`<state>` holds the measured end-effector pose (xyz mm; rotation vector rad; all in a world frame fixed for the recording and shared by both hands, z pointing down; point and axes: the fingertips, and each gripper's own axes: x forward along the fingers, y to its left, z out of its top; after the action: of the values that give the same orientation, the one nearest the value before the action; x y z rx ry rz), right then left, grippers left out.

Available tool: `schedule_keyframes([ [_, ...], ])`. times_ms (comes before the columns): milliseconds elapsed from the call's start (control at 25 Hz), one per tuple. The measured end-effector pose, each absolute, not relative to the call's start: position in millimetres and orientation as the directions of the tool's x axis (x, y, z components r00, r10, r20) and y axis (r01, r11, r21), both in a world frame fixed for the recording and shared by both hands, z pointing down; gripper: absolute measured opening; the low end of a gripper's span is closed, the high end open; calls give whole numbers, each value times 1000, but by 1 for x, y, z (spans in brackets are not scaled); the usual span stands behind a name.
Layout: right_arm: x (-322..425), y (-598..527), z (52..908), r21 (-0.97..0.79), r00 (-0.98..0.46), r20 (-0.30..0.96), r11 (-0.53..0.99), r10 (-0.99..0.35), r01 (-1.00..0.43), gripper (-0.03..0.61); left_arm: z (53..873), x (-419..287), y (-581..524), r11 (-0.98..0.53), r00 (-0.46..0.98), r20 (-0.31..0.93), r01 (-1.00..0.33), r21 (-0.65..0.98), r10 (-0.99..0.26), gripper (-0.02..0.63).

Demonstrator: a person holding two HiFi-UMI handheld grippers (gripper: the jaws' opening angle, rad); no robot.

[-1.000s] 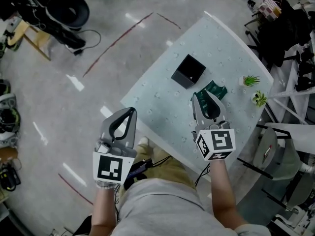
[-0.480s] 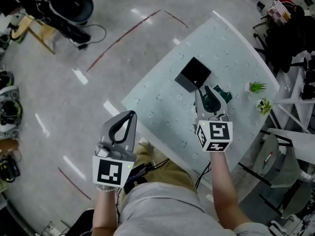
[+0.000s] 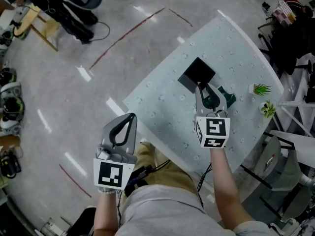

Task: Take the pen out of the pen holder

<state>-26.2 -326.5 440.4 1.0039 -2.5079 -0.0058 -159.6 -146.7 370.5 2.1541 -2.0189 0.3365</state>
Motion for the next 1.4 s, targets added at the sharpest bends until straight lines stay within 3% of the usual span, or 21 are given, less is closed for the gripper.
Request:
schedule_keyframes([
  [80, -26, -329, 441, 164, -639, 390, 733, -663, -660, 64, 372, -160, -146, -67, 56, 283, -997, -30, -957, 15],
  [560, -24, -329, 426, 146, -648, 363, 728, -669, -670, 67, 364, -159, -147, -81, 66, 269, -996, -45, -961, 15],
  [1400, -1, -306, 318, 139, -644, 154, 662, -749, -737, 67, 326, -140, -160, -200, 182, 175, -975, -92, -968, 15],
])
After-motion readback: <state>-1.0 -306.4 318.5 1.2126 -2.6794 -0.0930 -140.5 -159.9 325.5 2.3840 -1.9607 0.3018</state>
